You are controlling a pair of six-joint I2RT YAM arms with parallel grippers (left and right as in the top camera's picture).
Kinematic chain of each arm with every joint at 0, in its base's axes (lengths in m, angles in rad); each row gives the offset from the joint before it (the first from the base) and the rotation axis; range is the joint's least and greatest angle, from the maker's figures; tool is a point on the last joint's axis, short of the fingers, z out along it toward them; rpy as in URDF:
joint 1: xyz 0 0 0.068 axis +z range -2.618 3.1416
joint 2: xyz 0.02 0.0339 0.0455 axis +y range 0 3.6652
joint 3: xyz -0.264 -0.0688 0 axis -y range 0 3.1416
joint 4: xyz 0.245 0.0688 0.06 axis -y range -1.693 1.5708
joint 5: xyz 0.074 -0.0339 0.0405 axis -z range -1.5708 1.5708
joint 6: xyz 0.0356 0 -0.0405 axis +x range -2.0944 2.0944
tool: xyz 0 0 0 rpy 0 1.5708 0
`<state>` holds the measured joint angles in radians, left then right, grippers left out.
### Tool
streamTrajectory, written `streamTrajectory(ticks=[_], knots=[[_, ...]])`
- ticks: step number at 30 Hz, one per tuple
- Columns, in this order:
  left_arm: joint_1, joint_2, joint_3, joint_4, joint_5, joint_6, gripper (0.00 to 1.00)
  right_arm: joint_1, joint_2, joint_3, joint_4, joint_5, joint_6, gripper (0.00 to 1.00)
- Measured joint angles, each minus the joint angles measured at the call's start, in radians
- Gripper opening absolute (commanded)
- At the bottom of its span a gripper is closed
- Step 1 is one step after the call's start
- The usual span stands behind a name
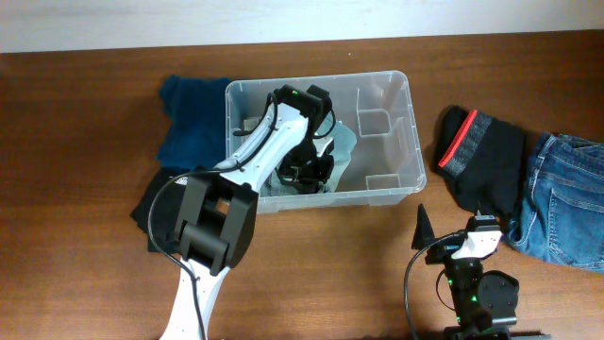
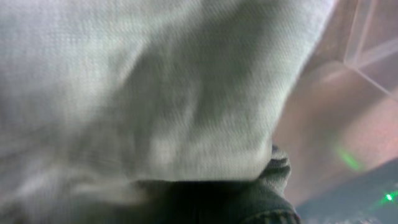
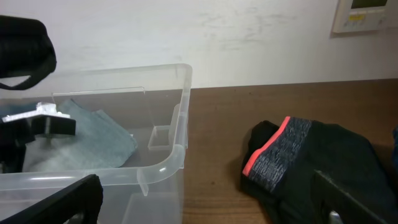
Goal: Pack container
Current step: 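Push and tuck the jeans down inside the container with the left gripper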
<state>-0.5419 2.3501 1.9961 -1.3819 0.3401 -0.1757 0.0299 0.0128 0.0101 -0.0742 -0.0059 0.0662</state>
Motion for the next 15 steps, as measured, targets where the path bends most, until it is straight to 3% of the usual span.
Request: streamTrajectory(ticks=[8,15], knots=[[0.0,0.0,-0.018,0.002,-0.008,0.0,0.0,0.0,0.0,0.0,0.0,0.0,0.0,0.98],[0.0,-0.004,0.14,-0.098,-0.035,-0.006,0.0,0.0,0.0,0.0,0.0,0.0,0.001,0.98]])
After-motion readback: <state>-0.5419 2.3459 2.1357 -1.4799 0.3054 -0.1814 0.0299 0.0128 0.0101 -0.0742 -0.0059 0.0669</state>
